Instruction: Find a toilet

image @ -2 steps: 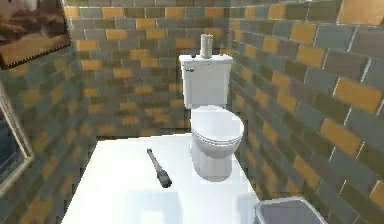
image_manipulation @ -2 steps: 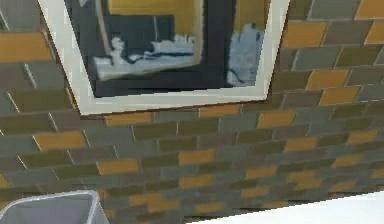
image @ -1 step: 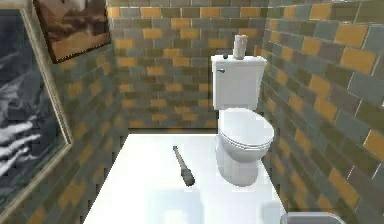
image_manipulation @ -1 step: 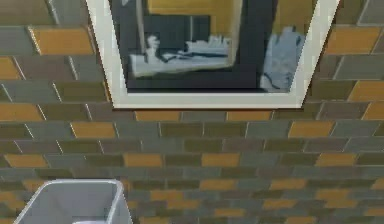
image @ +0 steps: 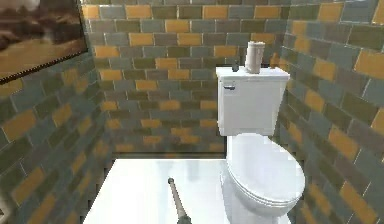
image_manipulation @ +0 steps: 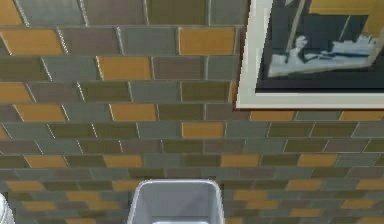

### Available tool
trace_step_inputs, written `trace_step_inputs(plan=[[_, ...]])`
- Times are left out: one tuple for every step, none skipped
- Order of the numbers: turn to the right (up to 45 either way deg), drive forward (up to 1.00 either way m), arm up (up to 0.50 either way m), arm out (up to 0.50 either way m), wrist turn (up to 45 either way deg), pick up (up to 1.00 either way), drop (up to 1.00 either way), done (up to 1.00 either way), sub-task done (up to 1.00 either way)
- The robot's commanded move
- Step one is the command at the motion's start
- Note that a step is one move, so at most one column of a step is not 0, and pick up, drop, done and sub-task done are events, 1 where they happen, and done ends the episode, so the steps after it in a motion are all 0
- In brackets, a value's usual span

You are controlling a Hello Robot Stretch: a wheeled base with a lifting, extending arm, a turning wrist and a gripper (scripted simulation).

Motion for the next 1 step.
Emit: trace_step_inputs(plan=[[18.0, 0.00, 0.00, 0.00, 0.0, 0.00, 0.00, 0.00, 0.00]])
